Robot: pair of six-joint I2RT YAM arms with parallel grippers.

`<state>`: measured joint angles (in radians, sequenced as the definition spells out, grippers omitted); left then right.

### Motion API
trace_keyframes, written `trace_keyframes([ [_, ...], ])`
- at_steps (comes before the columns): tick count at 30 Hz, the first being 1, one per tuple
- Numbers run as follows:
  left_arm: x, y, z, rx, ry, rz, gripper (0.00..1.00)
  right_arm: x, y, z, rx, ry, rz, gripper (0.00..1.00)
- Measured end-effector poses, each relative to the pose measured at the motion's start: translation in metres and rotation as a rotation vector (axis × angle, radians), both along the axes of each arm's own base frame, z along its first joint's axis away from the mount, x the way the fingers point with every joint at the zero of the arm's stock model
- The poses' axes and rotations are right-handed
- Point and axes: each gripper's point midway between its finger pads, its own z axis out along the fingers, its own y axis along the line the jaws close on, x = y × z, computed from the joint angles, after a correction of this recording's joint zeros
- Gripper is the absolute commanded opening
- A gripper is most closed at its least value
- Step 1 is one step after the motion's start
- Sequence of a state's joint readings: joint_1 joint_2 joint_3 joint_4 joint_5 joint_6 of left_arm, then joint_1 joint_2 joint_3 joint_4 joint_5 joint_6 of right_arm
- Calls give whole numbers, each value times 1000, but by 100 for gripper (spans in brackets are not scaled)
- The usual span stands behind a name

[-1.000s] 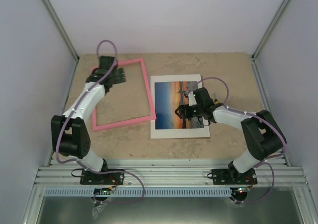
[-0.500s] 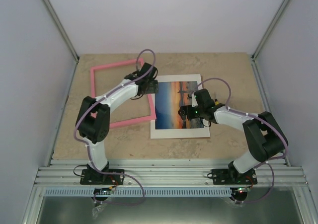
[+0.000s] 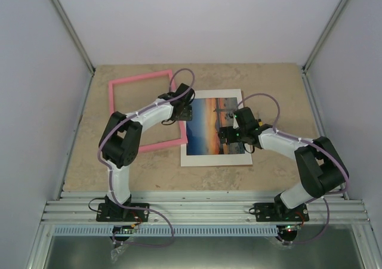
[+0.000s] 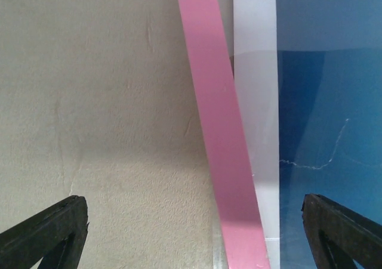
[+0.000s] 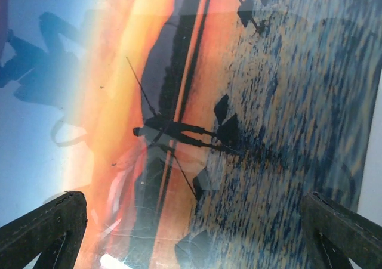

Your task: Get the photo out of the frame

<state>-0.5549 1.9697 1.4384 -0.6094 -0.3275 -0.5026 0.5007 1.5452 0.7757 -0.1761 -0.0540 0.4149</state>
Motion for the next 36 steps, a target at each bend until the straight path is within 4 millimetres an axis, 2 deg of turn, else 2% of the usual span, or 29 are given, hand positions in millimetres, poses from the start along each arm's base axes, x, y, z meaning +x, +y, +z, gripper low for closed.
trace_keyframes([
  [10,-12,6,-31,36,67,-2,100,-3,-6,-4,-29,16,-19,98],
  [15,-18,13,-39,58,81,5,100,-3,-8,-6,-25,24,-33,98],
  [19,-22,20,-38,61,79,19,100,-3,-11,-9,-26,35,-47,98],
  [30,-41,77,-38,79,115,123,100,-6,-15,-16,-34,51,-53,98],
  [36,-45,99,-34,78,115,170,100,-6,-16,-17,-36,54,-54,98],
])
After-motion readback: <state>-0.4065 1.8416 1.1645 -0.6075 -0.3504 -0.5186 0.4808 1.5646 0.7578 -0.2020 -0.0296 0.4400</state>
